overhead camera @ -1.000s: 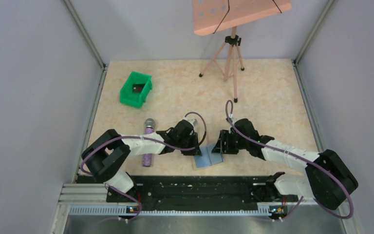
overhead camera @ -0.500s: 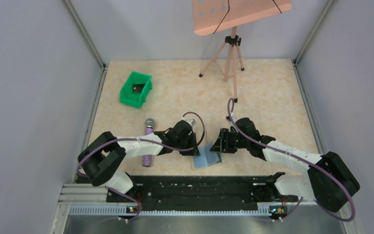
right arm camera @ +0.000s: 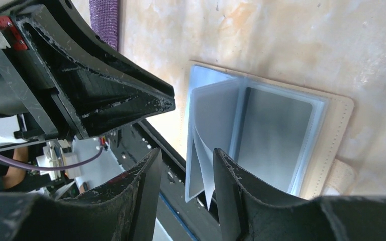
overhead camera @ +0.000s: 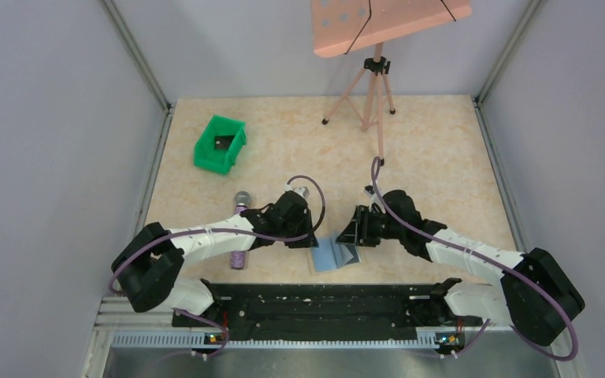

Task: Take the credit cards out of the card holder
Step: Remove the credit card from the card holder.

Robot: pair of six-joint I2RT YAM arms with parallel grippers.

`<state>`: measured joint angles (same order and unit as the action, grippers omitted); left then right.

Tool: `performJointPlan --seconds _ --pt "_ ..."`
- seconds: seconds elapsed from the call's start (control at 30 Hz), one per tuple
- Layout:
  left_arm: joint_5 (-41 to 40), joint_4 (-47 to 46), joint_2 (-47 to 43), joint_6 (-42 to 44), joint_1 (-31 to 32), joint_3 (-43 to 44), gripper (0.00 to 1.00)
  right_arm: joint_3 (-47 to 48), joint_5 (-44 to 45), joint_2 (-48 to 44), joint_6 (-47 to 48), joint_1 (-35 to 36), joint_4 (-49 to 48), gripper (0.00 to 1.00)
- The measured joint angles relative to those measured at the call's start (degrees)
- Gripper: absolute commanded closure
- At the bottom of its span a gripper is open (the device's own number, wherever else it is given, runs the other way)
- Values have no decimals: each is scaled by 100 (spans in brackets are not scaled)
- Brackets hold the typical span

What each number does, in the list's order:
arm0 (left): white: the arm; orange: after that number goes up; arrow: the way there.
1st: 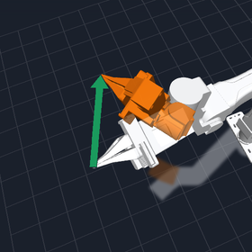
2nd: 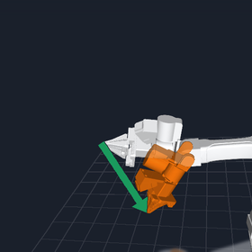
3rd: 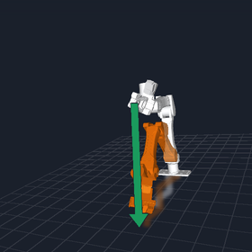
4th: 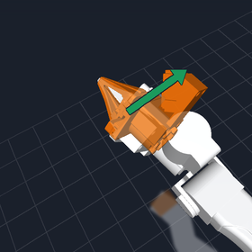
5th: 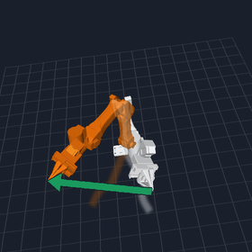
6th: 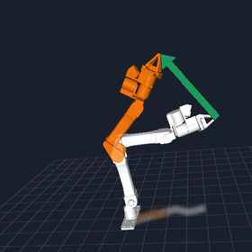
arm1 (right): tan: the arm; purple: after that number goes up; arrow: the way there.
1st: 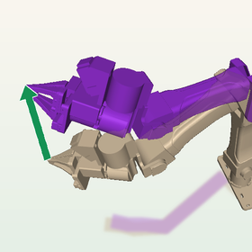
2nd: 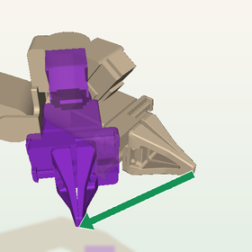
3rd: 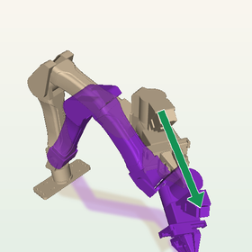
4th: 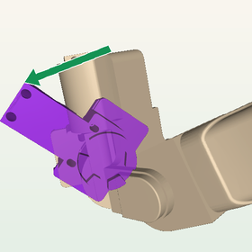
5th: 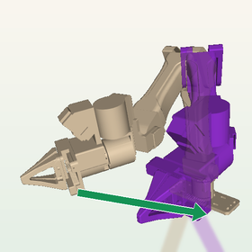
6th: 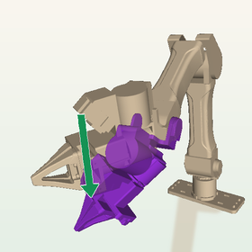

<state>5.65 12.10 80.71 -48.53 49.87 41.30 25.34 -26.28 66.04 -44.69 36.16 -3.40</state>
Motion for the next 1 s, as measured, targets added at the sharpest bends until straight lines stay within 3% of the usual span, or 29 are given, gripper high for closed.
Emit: performJointPlan --seconds 0.37,0.5,1.0 --pt "-647 776 -339 -9 -72 173 75 -24 -28 98 -358 490 -446 59" --pt "-793 929 -520 -31 -98 179 75 -24 20 98 -417 527 -494 54" --pt "-433 710 -717 -111 -107 177 77 302 776 179 -52 573 396 47"
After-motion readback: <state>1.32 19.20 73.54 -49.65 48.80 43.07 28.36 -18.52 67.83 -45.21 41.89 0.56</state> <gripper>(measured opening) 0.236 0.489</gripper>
